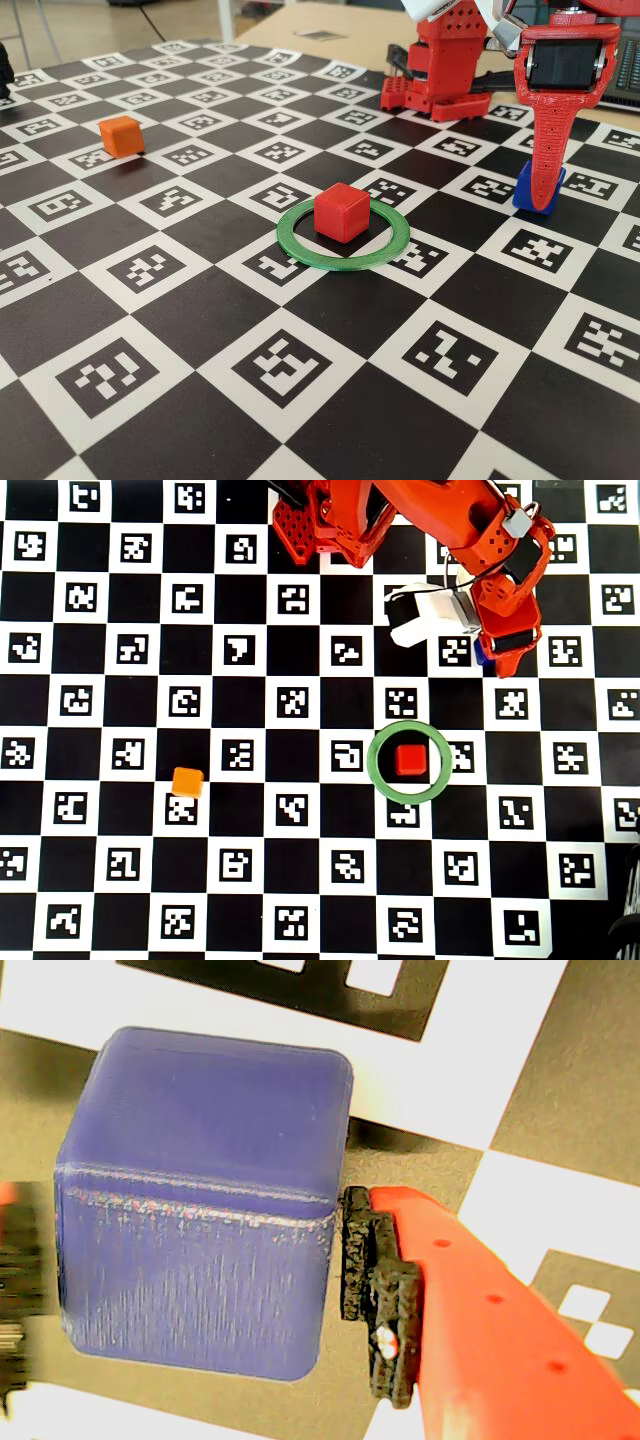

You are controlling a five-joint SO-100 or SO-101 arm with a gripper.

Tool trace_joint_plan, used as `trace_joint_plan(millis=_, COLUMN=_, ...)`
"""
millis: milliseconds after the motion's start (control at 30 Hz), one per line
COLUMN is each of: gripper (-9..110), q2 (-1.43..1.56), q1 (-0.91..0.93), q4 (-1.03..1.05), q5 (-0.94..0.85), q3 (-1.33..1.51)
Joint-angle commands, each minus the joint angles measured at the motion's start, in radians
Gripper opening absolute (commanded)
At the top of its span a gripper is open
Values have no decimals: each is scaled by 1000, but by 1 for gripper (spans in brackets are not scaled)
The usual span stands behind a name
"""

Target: Grab the red cube then put it in the green circle then put the blue cube on top and finally the orange cube on top

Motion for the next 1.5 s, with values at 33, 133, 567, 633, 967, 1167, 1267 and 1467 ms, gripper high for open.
trace_joint_plan(millis=33, gripper=13, q2=3, q1=5, q4=-14, q5=-3, q3=-69)
trace_joint_plan(millis=133, gripper=11, q2=2, q1=6, q4=-18, q5=-2, q3=-67)
trace_joint_plan(millis=567, gripper=9, q2=34, q1=86, q4=259, q5=-86, q3=-247)
trace_joint_plan(millis=633, gripper=9, q2=40, q1=112, q4=337, q5=-120, q3=-301)
trace_joint_plan(millis=967, gripper=8, q2=38, q1=307, q4=718, q5=-225, q3=-624)
trace_joint_plan(millis=1167, gripper=7, q2=3, q1=453, q4=830, q5=-336, q3=-775)
trace_joint_plan(millis=1267, gripper=6, q2=-23, q1=503, q4=881, q5=-370, q3=-844)
trace_joint_plan(millis=1467, gripper=6, q2=-77, q1=561, q4=913, q5=-377, q3=-962)
